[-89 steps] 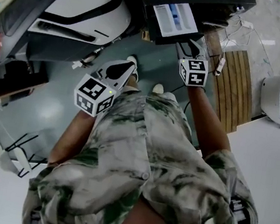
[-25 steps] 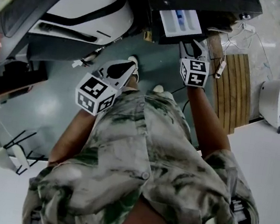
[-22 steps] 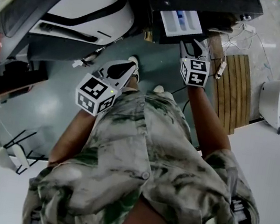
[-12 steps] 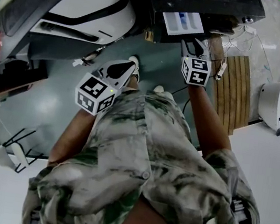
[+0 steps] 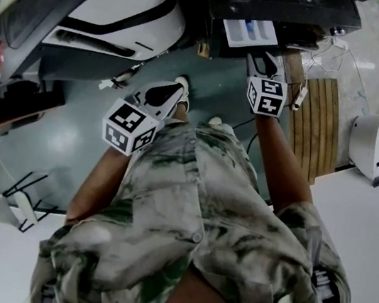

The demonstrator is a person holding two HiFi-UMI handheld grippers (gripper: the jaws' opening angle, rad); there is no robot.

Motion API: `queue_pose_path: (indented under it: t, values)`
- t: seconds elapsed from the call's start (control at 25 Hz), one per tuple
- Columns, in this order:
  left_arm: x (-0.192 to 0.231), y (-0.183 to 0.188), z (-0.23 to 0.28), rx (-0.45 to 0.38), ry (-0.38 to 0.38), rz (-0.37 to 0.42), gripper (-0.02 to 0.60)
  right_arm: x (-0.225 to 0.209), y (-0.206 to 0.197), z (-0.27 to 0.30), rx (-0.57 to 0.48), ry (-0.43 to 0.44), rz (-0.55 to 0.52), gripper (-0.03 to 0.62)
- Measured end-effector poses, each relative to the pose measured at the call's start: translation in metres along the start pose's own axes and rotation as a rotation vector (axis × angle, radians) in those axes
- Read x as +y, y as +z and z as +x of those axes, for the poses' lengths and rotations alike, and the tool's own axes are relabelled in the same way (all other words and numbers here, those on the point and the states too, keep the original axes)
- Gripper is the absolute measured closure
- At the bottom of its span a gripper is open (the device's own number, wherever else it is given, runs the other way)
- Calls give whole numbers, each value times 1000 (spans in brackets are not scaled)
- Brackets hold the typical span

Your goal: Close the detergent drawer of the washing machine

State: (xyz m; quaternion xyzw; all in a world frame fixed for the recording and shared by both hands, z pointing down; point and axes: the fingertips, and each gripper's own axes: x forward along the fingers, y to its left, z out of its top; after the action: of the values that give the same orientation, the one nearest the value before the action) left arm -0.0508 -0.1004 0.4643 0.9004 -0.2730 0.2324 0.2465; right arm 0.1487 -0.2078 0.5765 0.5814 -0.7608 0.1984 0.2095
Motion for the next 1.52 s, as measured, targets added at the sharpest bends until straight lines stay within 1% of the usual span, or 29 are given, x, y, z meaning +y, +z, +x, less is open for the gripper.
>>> queue_pose_path:
  t: [0.28,1.52]
  values:
    - [5,0,1,1,3,-7,558,0,4,7,1,1,2,418]
    - [18,20,16,3,11,-12,557,-5,19,31,6,27,-22,422]
